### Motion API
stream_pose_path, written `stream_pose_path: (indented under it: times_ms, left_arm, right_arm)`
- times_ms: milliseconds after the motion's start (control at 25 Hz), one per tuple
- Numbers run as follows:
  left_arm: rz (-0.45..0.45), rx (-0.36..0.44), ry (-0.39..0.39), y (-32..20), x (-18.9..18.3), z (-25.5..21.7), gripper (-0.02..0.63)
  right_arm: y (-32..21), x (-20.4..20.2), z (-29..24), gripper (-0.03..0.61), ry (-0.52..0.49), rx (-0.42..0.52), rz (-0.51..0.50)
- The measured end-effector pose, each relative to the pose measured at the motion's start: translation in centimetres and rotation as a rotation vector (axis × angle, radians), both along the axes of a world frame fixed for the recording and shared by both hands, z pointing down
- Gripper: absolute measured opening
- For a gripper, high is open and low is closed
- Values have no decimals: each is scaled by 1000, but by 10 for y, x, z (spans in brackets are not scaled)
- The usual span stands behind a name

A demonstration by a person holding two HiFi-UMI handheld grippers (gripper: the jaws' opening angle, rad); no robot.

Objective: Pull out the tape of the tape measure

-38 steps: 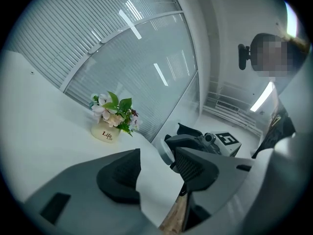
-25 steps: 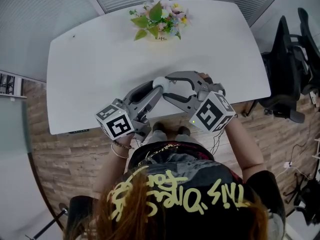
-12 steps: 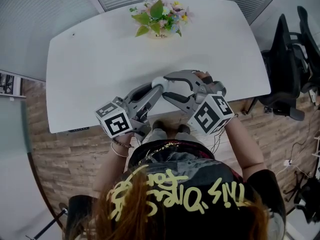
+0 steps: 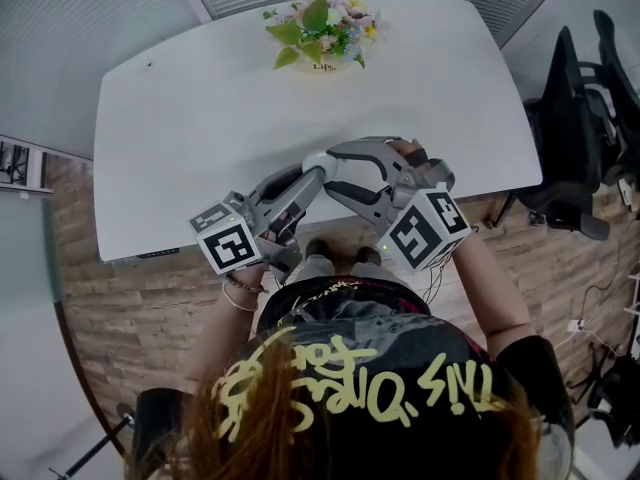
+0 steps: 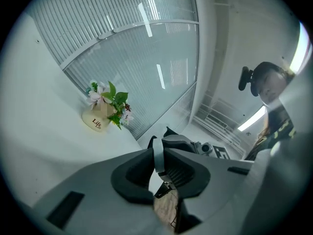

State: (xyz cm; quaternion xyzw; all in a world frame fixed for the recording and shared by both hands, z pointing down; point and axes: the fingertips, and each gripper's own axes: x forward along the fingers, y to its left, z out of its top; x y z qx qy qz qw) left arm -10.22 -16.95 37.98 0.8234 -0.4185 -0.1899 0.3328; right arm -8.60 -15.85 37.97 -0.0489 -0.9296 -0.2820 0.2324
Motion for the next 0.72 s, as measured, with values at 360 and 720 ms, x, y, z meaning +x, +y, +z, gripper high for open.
stream_pose_path:
  times_ms: [360,720]
  left_arm:
    - [-55,111,-196,3,-5,-14,60]
    - [-43,172,-182,8,-9,-30,57]
  right_arm:
    - [3,-5,-16,183,-2,36,15]
    - [4,-5,-32,167,-63,50,-15]
